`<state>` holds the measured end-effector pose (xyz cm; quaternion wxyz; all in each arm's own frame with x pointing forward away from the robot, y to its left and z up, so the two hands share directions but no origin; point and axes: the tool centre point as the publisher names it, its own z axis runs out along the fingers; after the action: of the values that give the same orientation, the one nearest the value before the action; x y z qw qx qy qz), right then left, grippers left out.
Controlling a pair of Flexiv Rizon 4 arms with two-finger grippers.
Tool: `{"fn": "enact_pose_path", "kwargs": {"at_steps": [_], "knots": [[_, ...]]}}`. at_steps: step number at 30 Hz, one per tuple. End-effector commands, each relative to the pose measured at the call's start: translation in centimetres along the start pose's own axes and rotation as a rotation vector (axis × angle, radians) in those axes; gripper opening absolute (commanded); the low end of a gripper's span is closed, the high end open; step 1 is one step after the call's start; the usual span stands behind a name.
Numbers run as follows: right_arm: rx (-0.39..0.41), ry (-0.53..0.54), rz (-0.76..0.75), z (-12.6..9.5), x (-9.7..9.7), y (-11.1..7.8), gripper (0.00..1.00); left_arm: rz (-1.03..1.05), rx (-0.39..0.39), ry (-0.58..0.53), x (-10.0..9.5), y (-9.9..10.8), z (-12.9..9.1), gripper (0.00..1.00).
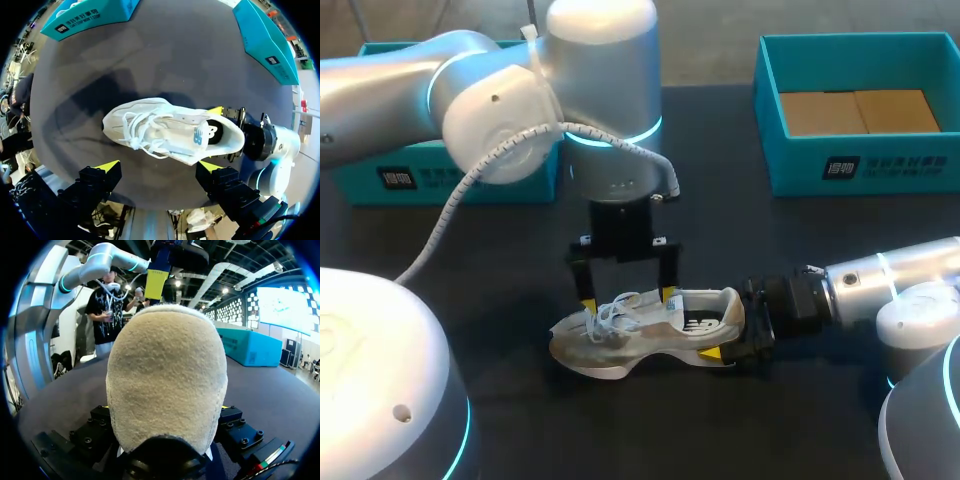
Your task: Take the shoe out of the shoebox, open the shoe tongue, remove and reinsert the insole, then place the shoe into the shoebox
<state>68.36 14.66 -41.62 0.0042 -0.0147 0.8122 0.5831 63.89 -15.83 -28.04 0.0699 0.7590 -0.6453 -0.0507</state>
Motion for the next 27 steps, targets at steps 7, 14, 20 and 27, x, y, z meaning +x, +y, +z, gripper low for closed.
{"fn": "enact_pose_path", "kwargs": {"at_steps": [7,14,20,27], "knots": [[0.005,0.001,0.001,0.2,-0.1,0.1,0.0,0.015,0.015,-0.03,2.0,0.2,0.5,1.0],[0.005,0.001,0.001,0.2,-0.1,0.1,0.0,0.059,0.02,-0.089,4.0,-0.9,1.0,1.0],[0.005,0.001,0.001,0.2,-0.1,0.1,0.0,0.081,0.002,-0.152,5.4,-1.3,2.1,1.0],[0.005,0.001,0.001,0.2,-0.1,0.1,0.0,0.07,-0.007,-0.194,5.9,-1.5,3.7,1.0]]}}
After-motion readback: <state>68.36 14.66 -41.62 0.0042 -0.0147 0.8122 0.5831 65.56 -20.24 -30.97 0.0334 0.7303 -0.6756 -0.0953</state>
